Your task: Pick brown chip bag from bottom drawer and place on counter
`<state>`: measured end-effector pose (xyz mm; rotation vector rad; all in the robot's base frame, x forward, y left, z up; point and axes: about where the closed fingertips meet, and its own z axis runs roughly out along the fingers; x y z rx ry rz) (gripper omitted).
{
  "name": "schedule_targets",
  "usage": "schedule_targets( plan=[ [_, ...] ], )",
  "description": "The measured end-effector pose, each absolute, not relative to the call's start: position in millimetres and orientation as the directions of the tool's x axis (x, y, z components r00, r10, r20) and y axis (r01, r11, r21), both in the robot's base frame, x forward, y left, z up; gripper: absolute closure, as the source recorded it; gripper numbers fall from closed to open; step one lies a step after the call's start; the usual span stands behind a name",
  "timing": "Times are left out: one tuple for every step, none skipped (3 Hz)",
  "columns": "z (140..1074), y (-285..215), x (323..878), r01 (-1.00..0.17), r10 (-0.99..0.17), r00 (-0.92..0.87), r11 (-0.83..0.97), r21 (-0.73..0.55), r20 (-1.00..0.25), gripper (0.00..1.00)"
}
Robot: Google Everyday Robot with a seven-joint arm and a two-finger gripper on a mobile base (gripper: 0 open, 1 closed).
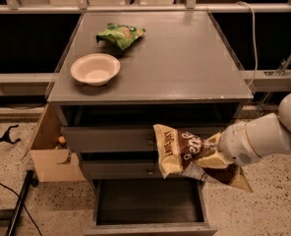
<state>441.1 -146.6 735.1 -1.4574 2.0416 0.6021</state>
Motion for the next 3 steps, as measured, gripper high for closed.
schedule_targets(
  plan=[
    [755.0, -142.8, 440.7, -0.954, -0.694, -0.252, 0.293, 0.056, -0.674, 1.0],
    [794.7, -137.7, 438.3, -0.958, -0.685, -0.251, 0.277, 0.074, -0.684, 1.0],
    [840.5, -135.9, 437.9, -0.96, -0.688, -0.243, 0.273, 0.066, -0.684, 1.0]
  ],
)
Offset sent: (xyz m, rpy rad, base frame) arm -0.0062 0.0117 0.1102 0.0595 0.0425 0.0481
